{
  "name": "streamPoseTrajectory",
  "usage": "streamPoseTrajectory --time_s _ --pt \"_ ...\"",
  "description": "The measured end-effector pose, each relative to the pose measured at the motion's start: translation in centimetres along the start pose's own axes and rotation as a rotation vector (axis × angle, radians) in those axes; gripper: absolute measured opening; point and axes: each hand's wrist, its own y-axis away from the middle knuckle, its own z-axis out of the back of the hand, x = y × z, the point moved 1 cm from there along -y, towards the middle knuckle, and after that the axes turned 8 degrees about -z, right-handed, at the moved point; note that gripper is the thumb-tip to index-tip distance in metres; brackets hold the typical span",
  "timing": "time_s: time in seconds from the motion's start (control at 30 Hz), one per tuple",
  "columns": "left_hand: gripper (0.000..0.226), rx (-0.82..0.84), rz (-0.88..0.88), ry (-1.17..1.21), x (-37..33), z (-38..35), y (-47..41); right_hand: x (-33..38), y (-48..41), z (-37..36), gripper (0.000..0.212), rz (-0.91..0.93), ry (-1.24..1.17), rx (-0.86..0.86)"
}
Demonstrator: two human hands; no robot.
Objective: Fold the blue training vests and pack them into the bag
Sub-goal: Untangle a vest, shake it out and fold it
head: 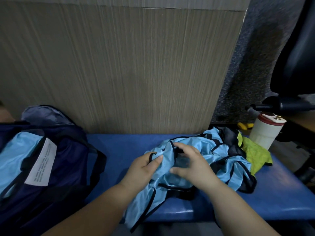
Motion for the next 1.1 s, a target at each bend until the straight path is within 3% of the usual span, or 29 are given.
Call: streamPoseTrajectory --time_s 0.1,0.17,0.23,0.33,0.37,0.43,0.53,0.57,0.63,0.7,0.83,0.97,1.1 --pt "0.057 0.142 0.036 0.092 -0.5 0.4 0.0 0.4 -0.2 0.3 0.029 0.008 -0.224 0.067" --pt "0.053 0.182 0.054 0.113 -0.8 0.9 0.1 0.5 -0.3 0.6 0.021 0.006 -0.366 0.132" --pt "0.048 0.26 0.075 0.133 -1.1 1.2 0.2 0.4 -0.2 1.0 0.035 -0.009 -0.5 0.185" --pt "0.052 0.397 0.13 0.118 -1.6 1.2 0.5 0.4 0.1 1.2 0.085 -0.053 -0.488 0.318" --pt "0.052 0.403 0.132 0.088 -1.9 1.1 0.5 0.5 0.2 1.1 0.087 -0.057 -0.457 0.356" --pt "0.049 0.359 0.094 0.001 -2.0 0.9 0.4 0.6 0.4 1.0 0.061 -0.062 -0.426 0.373" --pt "0.019 0.21 0.062 -0.008 -1.6 0.6 0.1 0.5 0.2 1.1 0.017 -0.089 -0.386 0.182" --pt "0.028 0.2 0.067 -0.038 -1.1 0.7 0.2 0.2 0.1 1.3 0.012 -0.107 -0.412 0.111" --pt "0.055 0.267 0.052 -0.261 0.2 1.1 0.4 -0.1 -0.2 1.8 0.014 -0.131 -0.51 0.002" --pt "0.065 0.319 0.041 -0.522 1.4 1.3 0.6 -0.4 -0.4 2.1 0.018 -0.131 -0.573 -0.056" --pt "0.044 0.266 0.022 -0.789 2.3 2.0 0.7 -0.8 -0.7 2.6 0.011 -0.121 -0.656 -0.147" --pt "0.021 0.242 0.034 -0.864 2.8 3.1 0.7 -1.1 -0.8 3.6 0.009 -0.157 -0.679 -0.288" --pt "0.018 0.205 0.057 -0.906 2.6 4.4 0.1 -1.2 -0.8 4.7 0.012 -0.154 -0.69 -0.422"
